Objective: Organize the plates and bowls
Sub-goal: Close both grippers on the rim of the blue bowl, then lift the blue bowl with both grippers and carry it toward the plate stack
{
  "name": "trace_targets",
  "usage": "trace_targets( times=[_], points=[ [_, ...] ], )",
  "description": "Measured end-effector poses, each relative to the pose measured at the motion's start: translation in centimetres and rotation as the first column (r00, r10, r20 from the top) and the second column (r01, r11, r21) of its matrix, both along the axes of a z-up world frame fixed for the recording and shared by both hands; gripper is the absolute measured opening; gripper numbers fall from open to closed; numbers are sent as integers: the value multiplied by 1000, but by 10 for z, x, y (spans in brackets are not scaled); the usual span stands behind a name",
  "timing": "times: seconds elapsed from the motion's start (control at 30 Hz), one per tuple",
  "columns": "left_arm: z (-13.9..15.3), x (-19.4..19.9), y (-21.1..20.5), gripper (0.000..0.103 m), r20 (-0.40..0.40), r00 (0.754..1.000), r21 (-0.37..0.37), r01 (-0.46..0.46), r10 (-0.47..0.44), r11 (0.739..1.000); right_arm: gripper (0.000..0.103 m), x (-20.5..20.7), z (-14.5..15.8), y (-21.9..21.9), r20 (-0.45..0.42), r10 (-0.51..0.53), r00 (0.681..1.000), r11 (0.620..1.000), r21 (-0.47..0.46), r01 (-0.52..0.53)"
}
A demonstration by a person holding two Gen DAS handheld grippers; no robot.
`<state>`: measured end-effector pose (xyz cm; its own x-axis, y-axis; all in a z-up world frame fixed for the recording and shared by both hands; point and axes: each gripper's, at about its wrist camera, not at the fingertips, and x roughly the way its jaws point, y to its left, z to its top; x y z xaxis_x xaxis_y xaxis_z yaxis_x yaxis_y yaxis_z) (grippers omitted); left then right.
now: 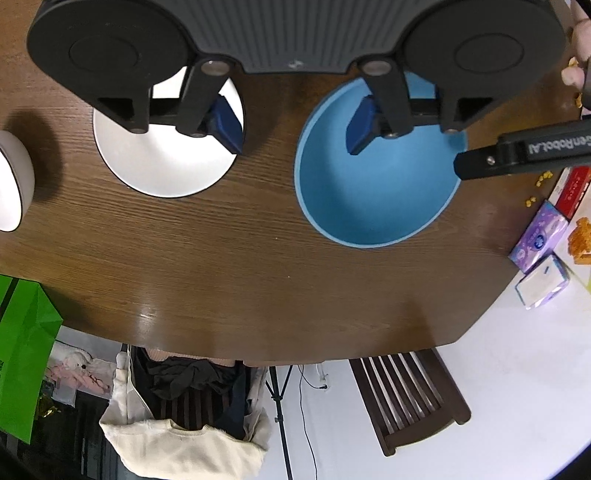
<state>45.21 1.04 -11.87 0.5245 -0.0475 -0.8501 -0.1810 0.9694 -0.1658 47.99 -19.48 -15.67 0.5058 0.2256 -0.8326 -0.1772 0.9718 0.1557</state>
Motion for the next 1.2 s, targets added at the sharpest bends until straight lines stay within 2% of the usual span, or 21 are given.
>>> trace_targets(
  times=[0.1, 0.3, 0.4, 0.43, 0.47, 0.57, 0.67, 1.2],
  points=[
    [-6, 7, 3, 67, -12, 1000, -14, -10, 10, 1000, 51, 8, -6, 2, -17, -2, 1000, 1000, 0, 2],
    [-15, 17, 9, 42, -38, 999, -44, -19, 18, 999, 37, 18, -17, 8, -58, 8, 998, 1000, 1, -8],
    [-18, 18, 11, 26, -48, 999, -66, -19, 15, 998, 29, 21, -23, 12, -73, 15, 997, 1000, 2, -15],
    [-19, 18, 12, 16, -47, 999, -82, -18, 14, 996, 24, 22, -25, 12, -77, 17, 997, 1000, 4, -17],
    [-20, 18, 13, 13, -45, 999, -96, -13, 8, 995, 16, 22, -26, 13, -82, 20, 996, 1000, 10, -20],
    [-20, 18, 10, 9, -41, 999, -81, -2, -2, 997, 10, 24, -28, 13, -90, 16, 996, 1000, 12, -15],
    [-21, 19, 11, 6, -44, 999, -83, -3, 0, 997, 10, 25, -30, 13, -87, 11, 996, 1000, 6, -10],
    [-9, 11, 5, 6, -14, 1000, -69, 13, -14, 998, 9, 14, -17, 12, -53, 1, 999, 1000, -8, -1]
  ],
)
